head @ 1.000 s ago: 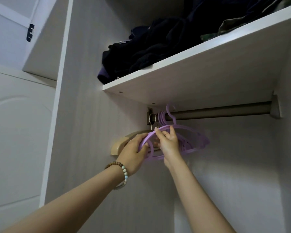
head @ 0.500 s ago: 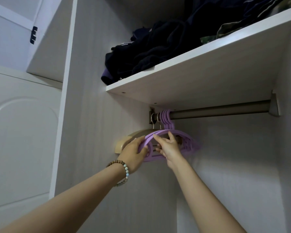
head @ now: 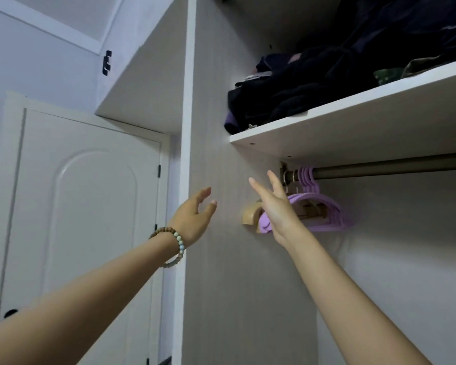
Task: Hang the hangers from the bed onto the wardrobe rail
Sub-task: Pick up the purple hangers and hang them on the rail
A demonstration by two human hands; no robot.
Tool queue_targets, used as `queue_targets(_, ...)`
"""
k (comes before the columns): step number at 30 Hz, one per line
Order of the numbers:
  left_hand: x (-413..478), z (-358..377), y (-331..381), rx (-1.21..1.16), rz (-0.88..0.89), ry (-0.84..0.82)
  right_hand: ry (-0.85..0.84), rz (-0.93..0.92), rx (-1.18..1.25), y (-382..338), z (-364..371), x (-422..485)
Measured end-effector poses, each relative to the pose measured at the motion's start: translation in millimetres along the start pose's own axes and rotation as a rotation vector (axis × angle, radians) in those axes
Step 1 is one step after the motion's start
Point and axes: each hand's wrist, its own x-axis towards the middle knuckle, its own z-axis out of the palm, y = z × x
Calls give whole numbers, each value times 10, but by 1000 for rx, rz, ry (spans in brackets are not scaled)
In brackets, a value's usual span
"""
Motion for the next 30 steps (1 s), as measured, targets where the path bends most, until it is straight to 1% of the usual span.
queue_targets(5,-456,-1020,-383,79,-51,92,-181,-15,-68,-87,930,-339)
queue_targets(11,-1388,-2496,-1033,225,-234,183,-423,-21,-196,57,2300,-968)
queue_targets(13,-1814,-2992,-1260,290,-333,202,-514,-13,-226,159,2841,-1249)
queue_targets(17,-2799,-3891,-1725,421,-558,217,-749,57,-249,399,3937,-1957)
queue_targets(21,-3877,-4598,-2142,476,-788,220,-959,127,-269,698,4930,-2828)
queue_targets(25,-5009,-5094,-2503,480,-1012,218,-1165,189,-296,1032,5742,-3803)
queue_targets(30,-6443,-5418,-2900,446,-1287,262,-1389,253,-320,1472,6471,-5098)
